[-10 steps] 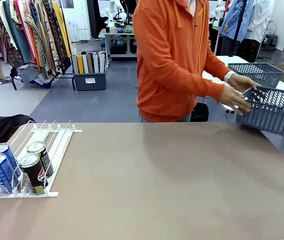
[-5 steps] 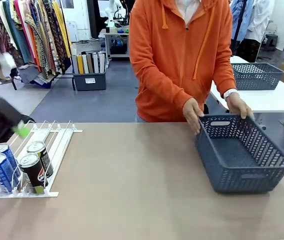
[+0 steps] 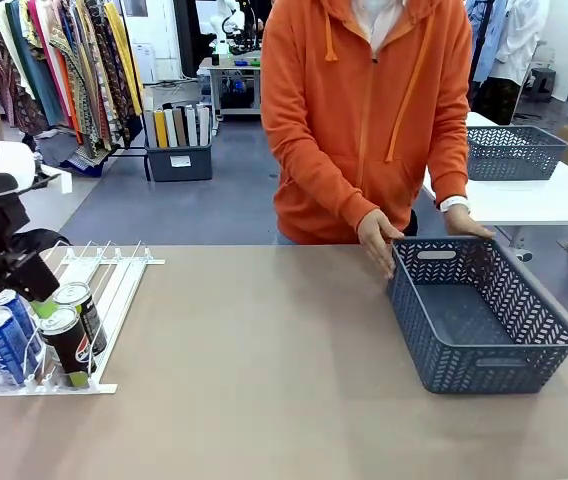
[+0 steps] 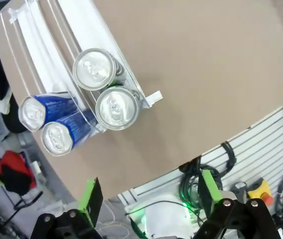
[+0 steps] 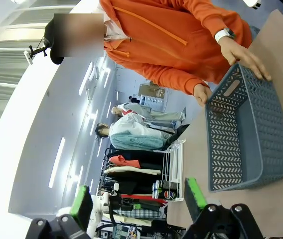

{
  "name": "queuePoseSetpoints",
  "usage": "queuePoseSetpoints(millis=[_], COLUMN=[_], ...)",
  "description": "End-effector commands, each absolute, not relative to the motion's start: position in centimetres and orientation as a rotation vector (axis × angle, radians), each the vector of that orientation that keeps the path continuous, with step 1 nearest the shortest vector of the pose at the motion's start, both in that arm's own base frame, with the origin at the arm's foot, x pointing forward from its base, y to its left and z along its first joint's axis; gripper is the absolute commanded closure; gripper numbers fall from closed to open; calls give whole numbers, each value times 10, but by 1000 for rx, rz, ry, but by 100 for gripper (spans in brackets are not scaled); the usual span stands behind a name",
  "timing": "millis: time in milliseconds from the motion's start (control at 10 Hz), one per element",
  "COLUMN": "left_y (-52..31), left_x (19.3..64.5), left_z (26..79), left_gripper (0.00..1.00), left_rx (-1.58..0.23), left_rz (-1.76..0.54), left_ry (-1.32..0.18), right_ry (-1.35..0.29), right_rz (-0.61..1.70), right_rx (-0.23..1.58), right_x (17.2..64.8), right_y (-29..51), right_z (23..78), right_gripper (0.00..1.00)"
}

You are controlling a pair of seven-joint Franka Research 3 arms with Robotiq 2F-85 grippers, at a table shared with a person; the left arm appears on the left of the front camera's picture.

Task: Retrieve and store the cans from the dispenser.
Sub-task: Pick up one can from the Automatic Can Dispenser and place it in the middle of the table.

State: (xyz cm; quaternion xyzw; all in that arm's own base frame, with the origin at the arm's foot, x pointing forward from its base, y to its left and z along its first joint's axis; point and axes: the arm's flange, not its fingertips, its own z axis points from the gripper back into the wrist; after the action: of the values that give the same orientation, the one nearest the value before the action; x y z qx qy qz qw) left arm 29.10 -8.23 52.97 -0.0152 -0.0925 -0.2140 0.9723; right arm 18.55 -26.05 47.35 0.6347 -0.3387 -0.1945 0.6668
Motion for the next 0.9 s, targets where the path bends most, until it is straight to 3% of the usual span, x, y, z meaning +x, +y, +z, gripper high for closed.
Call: queuePoseSetpoints(millis=[0,400,800], left_y=[-84,-90,-83], left_x=[292,338,370], left_z=[524,470,426], left_gripper=[0,0,0], left_rx=[-3,-6,53], left_rz=[-428,-62,78], left_ry=[-173,-188,-167], right_ry=[-782,-782,-782], right_rz=[-433,-433,-433], right_rx=[1448,1448,1448], right_x=[187,187,187], right_y=[-261,-261,-261], right_z=[478,478,478], right_gripper=[0,0,0])
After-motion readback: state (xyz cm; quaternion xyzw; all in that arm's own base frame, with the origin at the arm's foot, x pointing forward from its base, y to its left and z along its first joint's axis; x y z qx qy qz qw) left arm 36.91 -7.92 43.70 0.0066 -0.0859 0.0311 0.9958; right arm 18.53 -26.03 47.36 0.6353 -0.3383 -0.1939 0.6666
